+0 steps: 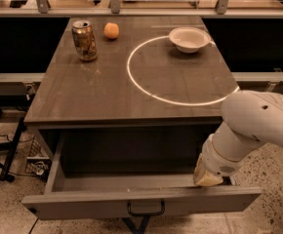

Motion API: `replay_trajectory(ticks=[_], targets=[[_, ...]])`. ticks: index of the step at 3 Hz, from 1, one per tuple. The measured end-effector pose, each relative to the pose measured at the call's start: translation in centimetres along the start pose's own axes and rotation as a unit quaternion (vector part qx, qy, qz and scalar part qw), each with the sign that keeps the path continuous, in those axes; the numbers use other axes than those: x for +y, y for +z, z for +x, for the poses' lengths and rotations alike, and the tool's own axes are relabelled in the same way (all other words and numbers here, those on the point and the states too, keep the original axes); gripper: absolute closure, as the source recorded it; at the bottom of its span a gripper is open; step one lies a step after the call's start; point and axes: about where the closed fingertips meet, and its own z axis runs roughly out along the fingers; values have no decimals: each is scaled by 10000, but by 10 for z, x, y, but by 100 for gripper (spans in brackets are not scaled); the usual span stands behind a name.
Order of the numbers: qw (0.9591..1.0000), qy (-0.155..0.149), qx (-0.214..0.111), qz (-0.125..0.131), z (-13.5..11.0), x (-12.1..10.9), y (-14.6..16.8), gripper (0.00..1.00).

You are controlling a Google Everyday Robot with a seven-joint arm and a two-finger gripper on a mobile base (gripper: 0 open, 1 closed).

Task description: Open top drawer

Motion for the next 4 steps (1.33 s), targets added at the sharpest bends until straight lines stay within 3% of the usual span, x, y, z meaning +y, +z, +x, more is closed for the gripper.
replay_trajectory(ticks=[1, 3, 4], targets=[[9989, 213, 124, -401, 17, 45, -5, 100], [9942, 460, 360, -898, 36, 102, -10, 100], [9946, 513, 259, -863, 36, 106, -15, 100]])
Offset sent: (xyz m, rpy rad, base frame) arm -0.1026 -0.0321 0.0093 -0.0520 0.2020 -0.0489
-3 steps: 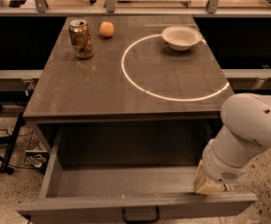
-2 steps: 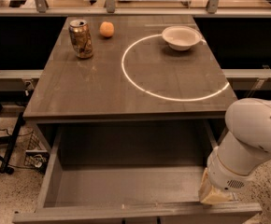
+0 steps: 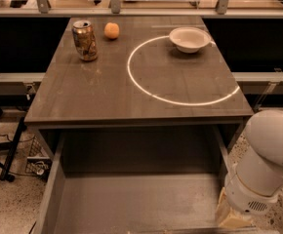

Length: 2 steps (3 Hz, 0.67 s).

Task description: Open top drawer

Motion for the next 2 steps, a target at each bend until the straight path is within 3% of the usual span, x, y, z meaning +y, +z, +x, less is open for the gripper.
replay_trajectory(ticks=[1, 2], targets=[[9987, -144, -403, 292, -11, -15, -17, 100], [9895, -264, -1053, 955, -14, -54, -67, 100]])
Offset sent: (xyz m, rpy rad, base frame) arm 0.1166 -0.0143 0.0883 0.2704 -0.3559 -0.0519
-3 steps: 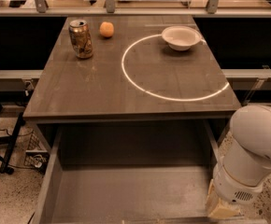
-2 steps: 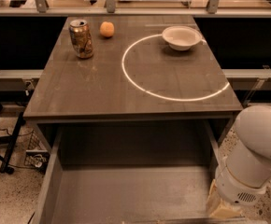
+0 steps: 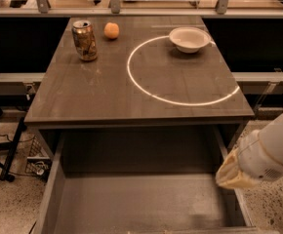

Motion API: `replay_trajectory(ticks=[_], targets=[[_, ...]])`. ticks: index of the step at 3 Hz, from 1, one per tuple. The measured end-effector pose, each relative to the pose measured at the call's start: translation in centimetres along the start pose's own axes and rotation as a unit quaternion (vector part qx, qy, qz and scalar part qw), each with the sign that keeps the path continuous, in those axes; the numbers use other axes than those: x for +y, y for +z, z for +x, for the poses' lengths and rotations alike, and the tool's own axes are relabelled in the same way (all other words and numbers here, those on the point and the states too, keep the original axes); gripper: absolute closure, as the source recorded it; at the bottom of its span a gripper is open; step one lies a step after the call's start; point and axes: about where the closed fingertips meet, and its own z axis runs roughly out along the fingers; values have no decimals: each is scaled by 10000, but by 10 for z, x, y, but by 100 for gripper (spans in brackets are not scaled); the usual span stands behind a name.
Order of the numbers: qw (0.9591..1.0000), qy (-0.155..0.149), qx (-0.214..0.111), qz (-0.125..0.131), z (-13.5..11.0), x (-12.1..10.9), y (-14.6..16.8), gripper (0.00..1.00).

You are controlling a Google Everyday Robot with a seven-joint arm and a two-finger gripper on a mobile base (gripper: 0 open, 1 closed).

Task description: Open top drawer

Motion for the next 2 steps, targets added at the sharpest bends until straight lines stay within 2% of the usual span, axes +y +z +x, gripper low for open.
replay_trajectory(ticks=[1, 2], targets=[[9981, -77, -366, 494, -8, -31, -36, 100], [9981, -78, -365, 496, -8, -31, -36, 100]])
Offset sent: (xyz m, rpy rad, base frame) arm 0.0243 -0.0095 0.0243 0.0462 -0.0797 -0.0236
